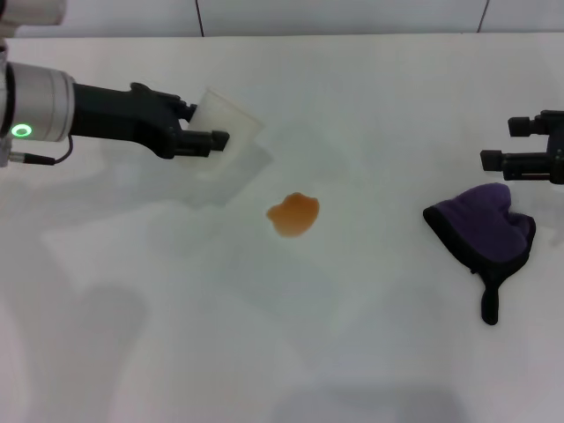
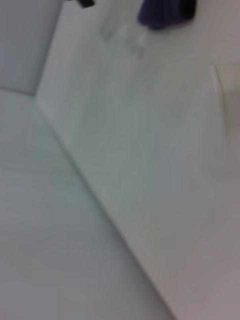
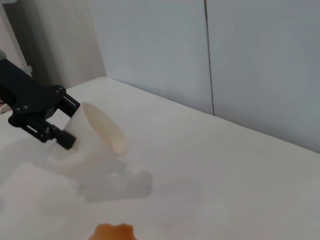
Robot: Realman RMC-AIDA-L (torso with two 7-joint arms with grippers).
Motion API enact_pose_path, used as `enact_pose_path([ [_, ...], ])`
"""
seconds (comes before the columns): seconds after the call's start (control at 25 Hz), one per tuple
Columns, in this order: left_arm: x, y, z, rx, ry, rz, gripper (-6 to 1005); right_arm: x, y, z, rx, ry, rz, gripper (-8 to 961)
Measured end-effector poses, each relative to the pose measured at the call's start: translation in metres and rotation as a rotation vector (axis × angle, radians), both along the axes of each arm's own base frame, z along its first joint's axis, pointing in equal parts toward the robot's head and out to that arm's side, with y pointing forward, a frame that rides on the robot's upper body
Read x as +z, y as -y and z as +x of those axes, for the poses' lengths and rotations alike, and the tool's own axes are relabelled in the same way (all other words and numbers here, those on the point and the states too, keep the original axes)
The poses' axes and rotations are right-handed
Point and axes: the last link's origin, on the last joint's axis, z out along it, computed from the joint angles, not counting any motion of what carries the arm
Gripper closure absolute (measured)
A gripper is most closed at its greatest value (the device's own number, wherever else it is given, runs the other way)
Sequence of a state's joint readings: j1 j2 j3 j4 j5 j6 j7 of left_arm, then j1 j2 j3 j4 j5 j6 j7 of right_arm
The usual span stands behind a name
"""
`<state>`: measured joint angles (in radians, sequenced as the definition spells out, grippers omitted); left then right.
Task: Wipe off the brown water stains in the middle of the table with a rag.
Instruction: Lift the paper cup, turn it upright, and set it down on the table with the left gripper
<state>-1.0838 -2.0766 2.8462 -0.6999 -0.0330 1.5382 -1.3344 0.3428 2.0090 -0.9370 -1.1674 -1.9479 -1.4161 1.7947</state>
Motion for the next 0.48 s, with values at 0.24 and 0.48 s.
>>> enact_pose_path([
  [0.24,0.011,0.002,-0.015,0.013,0.108,0.138,450,0.0,-0.002,-0.002,0.006,0.002,0.002,214],
  [0.48,0.015,0.008,-0.037,0.04,0.171,0.264,451,0.0,-0.003,-0.004,0.011,0.001,0.004,214],
])
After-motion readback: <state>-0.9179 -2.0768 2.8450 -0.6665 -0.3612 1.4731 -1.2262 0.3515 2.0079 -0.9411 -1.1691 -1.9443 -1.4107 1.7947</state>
